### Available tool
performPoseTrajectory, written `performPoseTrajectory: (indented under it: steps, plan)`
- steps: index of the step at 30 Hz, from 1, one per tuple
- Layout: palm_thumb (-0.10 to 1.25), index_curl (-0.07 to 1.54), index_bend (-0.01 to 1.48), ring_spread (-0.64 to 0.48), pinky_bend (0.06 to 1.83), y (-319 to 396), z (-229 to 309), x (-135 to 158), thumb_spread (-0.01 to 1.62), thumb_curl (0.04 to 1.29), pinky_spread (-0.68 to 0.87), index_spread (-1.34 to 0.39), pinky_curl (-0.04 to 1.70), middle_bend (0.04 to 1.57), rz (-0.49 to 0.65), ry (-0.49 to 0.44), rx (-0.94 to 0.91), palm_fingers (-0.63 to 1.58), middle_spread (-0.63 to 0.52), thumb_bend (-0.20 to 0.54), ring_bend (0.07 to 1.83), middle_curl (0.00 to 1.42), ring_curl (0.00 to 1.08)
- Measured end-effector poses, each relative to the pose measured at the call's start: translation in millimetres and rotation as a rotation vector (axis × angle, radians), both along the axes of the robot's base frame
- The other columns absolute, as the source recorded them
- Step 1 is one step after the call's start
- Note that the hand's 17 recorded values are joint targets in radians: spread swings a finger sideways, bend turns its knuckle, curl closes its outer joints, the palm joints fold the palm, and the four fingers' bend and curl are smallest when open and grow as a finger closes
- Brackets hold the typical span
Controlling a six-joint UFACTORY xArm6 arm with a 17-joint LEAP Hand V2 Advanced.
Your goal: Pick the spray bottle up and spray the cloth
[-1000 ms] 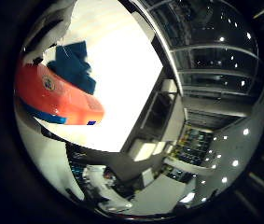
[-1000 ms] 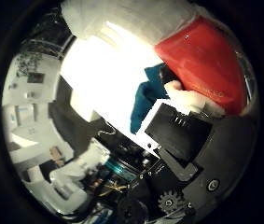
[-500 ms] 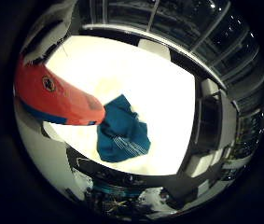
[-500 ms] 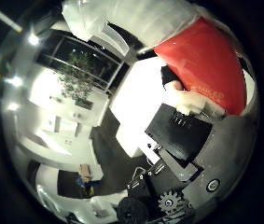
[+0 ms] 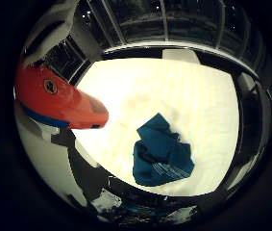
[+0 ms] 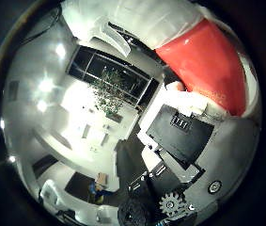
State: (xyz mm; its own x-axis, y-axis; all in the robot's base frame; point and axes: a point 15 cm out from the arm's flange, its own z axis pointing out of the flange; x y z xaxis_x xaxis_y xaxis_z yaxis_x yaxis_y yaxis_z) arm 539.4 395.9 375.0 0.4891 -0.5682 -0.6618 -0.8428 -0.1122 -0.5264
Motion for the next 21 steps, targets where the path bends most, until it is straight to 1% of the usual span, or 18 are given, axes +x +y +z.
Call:
performPoseTrajectory:
  steps: [5, 9, 15, 21]
  plan:
    - [1.06, 0.88, 1.02, -0.15, 0.99, 11.3, -37.2, 0.5, 0.65, 0.92, -0.18, -0.24, 1.45, 1.37, 0.005, 0.042, 0.046, 1.17, -0.08, -0.018, 1.50, 0.64, 0.59]
    - [1.06, 0.88, 1.02, -0.15, 0.99, 20.5, -65.2, -0.5, 0.65, 0.92, -0.18, -0.24, 1.45, 1.37, 0.018, 0.069, 0.048, 1.17, -0.08, -0.018, 1.50, 0.64, 0.59]
    - [1.06, 0.88, 1.02, -0.15, 0.99, 32.0, -102.5, -3.2, 0.65, 0.92, -0.17, -0.24, 1.45, 1.37, 0.035, 0.110, 0.024, 1.17, -0.08, -0.018, 1.50, 0.63, 0.59]
    - [1.06, 0.89, 1.01, -0.15, 1.00, 39.4, -142.2, -4.1, 0.65, 0.93, -0.17, -0.24, 1.45, 1.37, 0.054, 0.119, -0.015, 1.17, -0.08, -0.018, 1.50, 0.64, 0.59]
